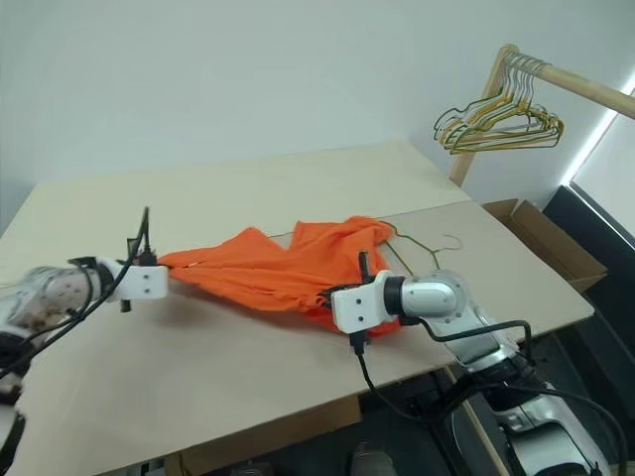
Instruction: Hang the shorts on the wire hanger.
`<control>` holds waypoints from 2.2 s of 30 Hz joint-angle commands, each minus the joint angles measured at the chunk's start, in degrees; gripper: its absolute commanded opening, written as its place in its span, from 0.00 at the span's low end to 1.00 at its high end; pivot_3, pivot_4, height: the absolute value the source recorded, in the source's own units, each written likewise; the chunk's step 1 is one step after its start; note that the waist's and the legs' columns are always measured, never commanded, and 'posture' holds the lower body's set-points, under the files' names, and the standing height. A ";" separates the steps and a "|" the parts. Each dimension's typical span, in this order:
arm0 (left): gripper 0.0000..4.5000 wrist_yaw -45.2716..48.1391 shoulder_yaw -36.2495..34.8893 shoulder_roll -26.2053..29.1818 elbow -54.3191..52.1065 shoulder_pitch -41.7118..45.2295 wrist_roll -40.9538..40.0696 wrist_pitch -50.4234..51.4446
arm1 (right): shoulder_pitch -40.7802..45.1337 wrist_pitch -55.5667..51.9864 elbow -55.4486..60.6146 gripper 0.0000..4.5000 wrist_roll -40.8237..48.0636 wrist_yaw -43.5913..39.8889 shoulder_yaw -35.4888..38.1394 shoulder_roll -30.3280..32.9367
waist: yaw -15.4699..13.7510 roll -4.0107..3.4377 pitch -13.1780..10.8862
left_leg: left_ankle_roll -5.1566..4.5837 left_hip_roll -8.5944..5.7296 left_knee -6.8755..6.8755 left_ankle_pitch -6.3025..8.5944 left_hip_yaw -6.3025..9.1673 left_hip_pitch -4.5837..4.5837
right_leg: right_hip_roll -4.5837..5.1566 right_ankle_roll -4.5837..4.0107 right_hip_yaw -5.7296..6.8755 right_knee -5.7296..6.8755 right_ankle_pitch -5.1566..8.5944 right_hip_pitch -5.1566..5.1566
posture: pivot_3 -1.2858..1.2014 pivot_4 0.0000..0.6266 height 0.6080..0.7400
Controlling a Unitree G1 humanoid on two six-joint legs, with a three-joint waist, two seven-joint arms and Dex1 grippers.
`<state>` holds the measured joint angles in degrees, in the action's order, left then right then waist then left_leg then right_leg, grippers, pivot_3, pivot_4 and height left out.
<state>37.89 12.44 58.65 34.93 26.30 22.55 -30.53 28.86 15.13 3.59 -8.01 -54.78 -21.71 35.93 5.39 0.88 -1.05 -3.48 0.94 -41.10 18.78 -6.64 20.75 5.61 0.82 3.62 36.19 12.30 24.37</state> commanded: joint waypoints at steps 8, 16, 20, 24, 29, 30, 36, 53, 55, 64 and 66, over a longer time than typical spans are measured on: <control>0.01 7.50 -19.55 11.38 -30.57 -30.59 -7.71 19.39 | 5.45 15.18 -13.08 0.00 -6.14 3.70 0.25 1.62 | -2.42 -0.12 -0.10 | 0.11 0.00 0.06 -0.03 -0.03 -0.09 | 0.06 -0.01 0.00 -0.09 0.06 -0.01 | 0.52 0.00 1.00; 0.01 11.94 -28.34 6.70 -53.11 -45.07 -8.90 32.99 | 10.28 26.07 -24.16 0.00 -12.52 12.64 0.22 2.32 | -3.24 -0.21 -0.17 | 0.40 0.02 0.35 -0.18 -0.15 -0.48 | -0.02 -0.16 -0.07 0.04 0.18 -0.16 | 0.52 0.00 1.00; 0.00 12.81 -21.56 1.79 -59.49 -40.07 -11.12 39.21 | 6.39 22.60 -18.32 0.27 -4.75 2.92 -0.95 6.48 | -3.69 -0.35 -0.26 | 0.45 0.03 0.37 -0.22 -0.15 -0.48 | -0.09 -0.19 -0.08 0.00 0.20 -0.21 | 0.52 0.00 1.00; 0.00 14.07 -15.47 -1.50 -58.89 -31.98 -11.39 41.24 | 0.64 12.74 -8.46 0.56 0.92 -5.48 -0.92 11.35 | -3.92 -0.33 -0.24 | 0.44 0.06 0.36 -0.22 -0.08 -0.49 | -0.18 -0.18 -0.13 -0.03 0.21 -0.23 | 0.51 0.00 1.00; 0.00 15.51 -11.73 -3.30 -56.28 -25.71 -12.47 40.87 | -6.98 -2.81 7.00 0.96 0.93 -8.63 1.97 15.81 | -3.67 -0.36 -0.22 | 0.37 0.07 0.35 -0.18 -0.10 -0.54 | -0.20 -0.19 -0.32 0.04 0.19 -0.20 | 0.49 0.00 1.00; 0.00 15.70 -11.44 -3.27 -56.12 -25.48 -12.54 40.54 | -8.21 -5.78 10.06 0.96 0.87 -8.29 2.88 16.15 | -3.45 -0.36 -0.21 | 0.35 0.06 0.35 -0.17 -0.10 -0.53 | -0.19 -0.19 -0.34 0.04 0.19 -0.18 | 0.49 0.00 1.00; 0.00 15.85 -9.91 -3.86 -55.37 -24.40 -12.35 39.86 | -14.22 -22.29 26.75 0.96 -7.64 -1.46 4.12 11.93 | -2.95 -0.30 -0.18 | 0.29 0.07 0.35 -0.12 -0.11 -0.50 | -0.20 -0.19 -0.42 0.03 0.19 -0.12 | 0.48 0.00 1.00; 0.00 16.06 -10.91 -3.15 -54.16 -24.75 -12.10 38.82 | -9.87 -14.77 14.67 0.75 -33.89 12.96 -5.38 2.19 | -2.59 -0.22 -0.14 | 0.32 0.03 0.31 -0.12 -0.25 -0.50 | -0.30 -0.13 -0.53 0.00 0.21 -0.10 | 0.49 0.00 1.00; 0.00 15.96 -11.03 -3.17 -54.22 -24.95 -12.06 38.86 | -9.74 -14.58 14.54 0.60 -35.01 13.47 -5.38 1.29 | -2.60 -0.22 -0.14 | 0.32 0.03 0.31 -0.12 -0.25 -0.51 | -0.31 -0.13 -0.53 0.00 0.21 -0.10 | 0.49 0.00 1.00; 0.00 15.81 -11.16 -3.14 -54.22 -25.21 -11.99 38.69 | -10.73 -14.02 15.60 0.01 -33.78 11.90 -4.33 -0.12 | -2.62 -0.22 -0.14 | 0.33 0.03 0.30 -0.12 -0.26 -0.51 | -0.30 -0.12 -0.54 0.00 0.22 -0.11 | 0.49 0.00 1.00; 0.00 15.91 -11.22 -3.06 -54.31 -25.26 -12.08 38.66 | -10.90 -14.51 15.78 0.01 -32.64 11.42 -3.62 -0.21 | -2.60 -0.22 -0.14 | 0.33 0.03 0.31 -0.12 -0.25 -0.51 | -0.31 -0.12 -0.54 0.00 0.22 -0.11 | 0.49 0.00 1.00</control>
<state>54.38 3.14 54.76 -18.18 0.96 10.89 8.63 17.50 0.87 17.42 -41.99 -43.16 -27.87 36.05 2.78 0.65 -1.19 -3.15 0.97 -40.80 18.66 -6.89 20.24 5.29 0.70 3.08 36.20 12.52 24.26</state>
